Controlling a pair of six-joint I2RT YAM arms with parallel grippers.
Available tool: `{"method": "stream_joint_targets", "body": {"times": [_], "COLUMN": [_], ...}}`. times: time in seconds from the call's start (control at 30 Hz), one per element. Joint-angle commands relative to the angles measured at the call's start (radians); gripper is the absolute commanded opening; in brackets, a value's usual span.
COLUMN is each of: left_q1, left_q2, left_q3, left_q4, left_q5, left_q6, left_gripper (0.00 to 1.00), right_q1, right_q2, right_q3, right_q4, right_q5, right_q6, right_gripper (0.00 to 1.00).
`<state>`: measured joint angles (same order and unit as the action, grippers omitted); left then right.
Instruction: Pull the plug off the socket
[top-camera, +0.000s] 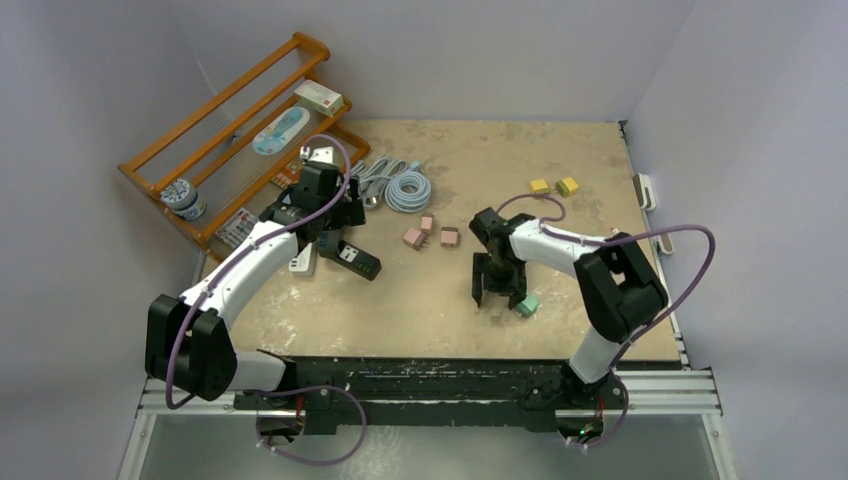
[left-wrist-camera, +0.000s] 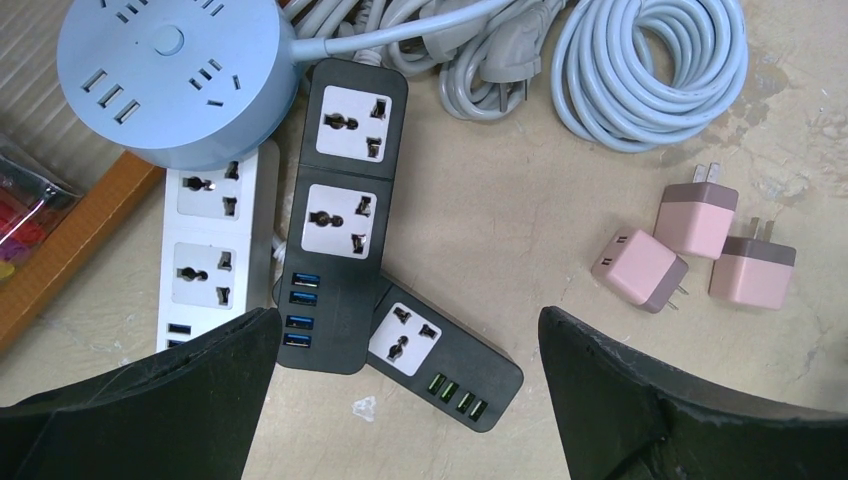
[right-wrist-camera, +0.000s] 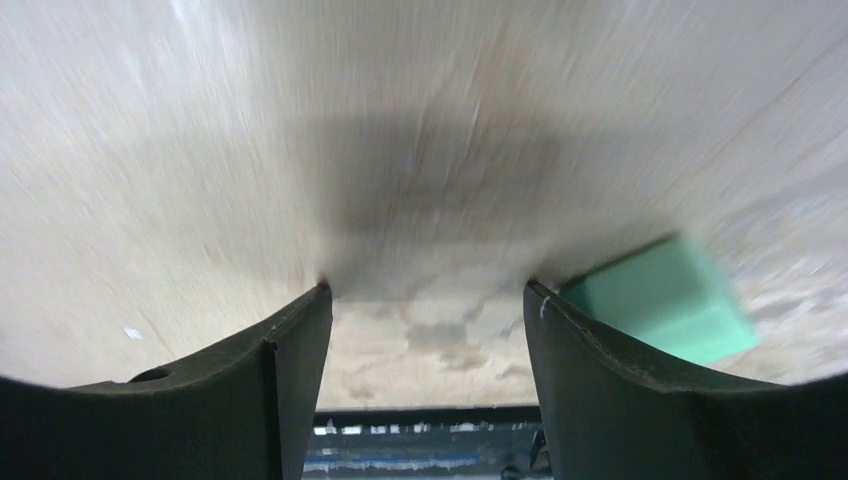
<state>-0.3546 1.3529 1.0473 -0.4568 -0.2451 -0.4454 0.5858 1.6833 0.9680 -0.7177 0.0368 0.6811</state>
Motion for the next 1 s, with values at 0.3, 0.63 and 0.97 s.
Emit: {"method": "stream_joint_targets", "body": {"times": [0.3, 0.63, 0.97], "left_q1": [0.004, 0.004, 0.004], "left_q2": [0.009, 0.023, 0.004], "left_q3": [0.027, 0.038, 0.028], "left_q4": [0.028, 0.029, 0.028], "left_q5": [-0.03, -0.009, -0.003], "left_q6": [-0.001, 0.003, 0.005], "left_gripper": [1.0, 1.0, 1.0], "right_q1": [-0.135, -0.171, -0.304], "right_q2": [0.008, -0.279, -0.29], "right_q3": [0.312, 0.056, -0.078], "right_q4": [-0.022, -0.197, -0.123], "right_q5": [0.142, 0.132, 0.126], "right_q6": [-0.145, 0.191, 0.3], "right_gripper": [0.72, 0.75, 0.75]}}
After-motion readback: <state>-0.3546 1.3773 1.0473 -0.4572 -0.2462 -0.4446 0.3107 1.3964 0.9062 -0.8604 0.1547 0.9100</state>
